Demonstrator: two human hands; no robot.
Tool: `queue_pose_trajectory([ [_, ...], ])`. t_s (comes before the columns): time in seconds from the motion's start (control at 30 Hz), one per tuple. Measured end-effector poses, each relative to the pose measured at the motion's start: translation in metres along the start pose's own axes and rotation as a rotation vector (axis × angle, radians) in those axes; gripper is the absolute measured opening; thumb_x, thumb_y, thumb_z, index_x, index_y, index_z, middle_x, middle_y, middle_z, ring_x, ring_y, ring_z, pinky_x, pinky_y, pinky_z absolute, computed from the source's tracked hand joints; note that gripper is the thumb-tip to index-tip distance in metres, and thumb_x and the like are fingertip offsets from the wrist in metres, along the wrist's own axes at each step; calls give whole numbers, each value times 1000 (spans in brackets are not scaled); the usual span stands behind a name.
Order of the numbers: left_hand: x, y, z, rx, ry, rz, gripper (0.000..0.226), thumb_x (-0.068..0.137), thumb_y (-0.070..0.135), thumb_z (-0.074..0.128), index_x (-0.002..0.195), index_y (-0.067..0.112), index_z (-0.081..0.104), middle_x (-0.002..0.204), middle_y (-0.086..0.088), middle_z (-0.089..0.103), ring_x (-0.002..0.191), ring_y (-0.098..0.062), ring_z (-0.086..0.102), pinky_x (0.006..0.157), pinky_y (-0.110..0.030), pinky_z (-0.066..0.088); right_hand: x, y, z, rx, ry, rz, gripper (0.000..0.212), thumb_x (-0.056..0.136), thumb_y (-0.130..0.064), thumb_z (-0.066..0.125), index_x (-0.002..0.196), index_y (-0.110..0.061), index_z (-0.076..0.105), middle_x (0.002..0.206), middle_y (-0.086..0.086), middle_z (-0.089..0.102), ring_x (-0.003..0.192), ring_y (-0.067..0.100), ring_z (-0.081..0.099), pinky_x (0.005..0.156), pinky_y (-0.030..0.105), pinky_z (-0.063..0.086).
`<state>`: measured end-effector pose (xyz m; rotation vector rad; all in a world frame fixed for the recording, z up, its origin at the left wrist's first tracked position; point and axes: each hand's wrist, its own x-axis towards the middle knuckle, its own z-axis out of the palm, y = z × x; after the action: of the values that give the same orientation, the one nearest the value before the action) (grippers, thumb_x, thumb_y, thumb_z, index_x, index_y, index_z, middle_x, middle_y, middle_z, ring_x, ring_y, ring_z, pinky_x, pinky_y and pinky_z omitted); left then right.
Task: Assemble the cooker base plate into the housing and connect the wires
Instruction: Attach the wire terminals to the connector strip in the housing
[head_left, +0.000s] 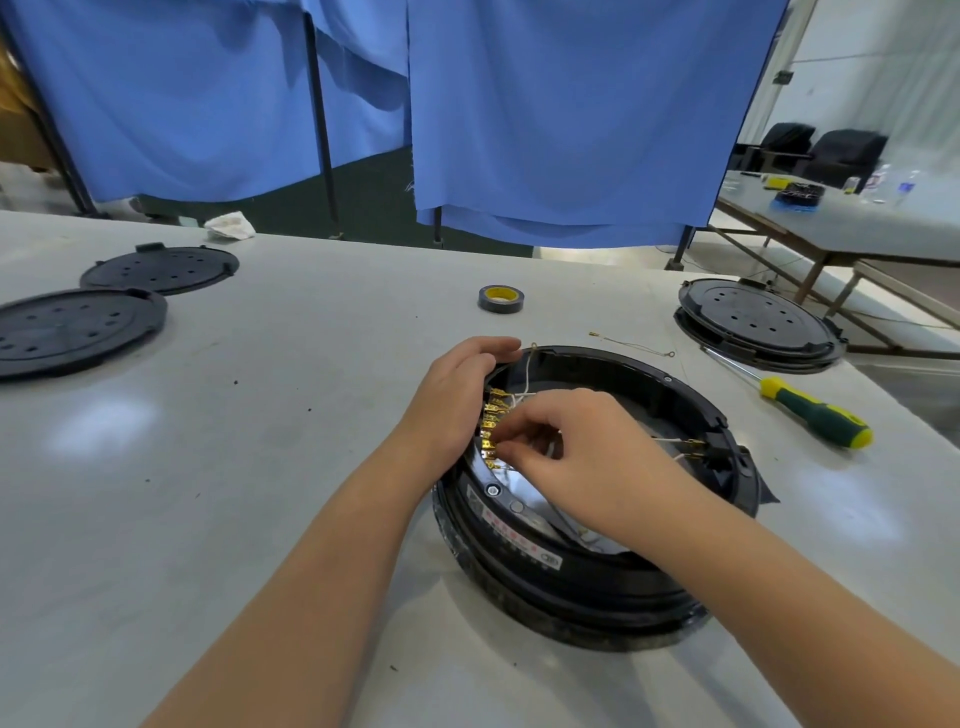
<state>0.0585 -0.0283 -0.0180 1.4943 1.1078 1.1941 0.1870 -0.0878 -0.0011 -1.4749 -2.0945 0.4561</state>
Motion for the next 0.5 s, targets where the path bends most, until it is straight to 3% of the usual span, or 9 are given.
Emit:
queue_pose_trajectory([
  [0.17, 1, 0, 1, 28, -7, 13, 40, 99, 6, 31, 121, 13, 62, 118, 3, 65, 104, 2, 56, 77, 2, 41, 1, 0, 1, -10, -3, -24, 12, 87, -20, 65, 91, -28, 73, 86, -13, 68, 81, 4, 60, 79, 30, 50],
  [0.5, 2, -1, 1, 39, -12, 26, 39, 98, 5, 31, 120, 13, 63, 112, 6, 64, 99, 8, 54, 73, 5, 39, 4, 3, 5, 4, 17, -46, 13, 85, -17, 65, 89, -26, 73, 82, -12, 67, 79, 4, 60, 77, 31, 51],
])
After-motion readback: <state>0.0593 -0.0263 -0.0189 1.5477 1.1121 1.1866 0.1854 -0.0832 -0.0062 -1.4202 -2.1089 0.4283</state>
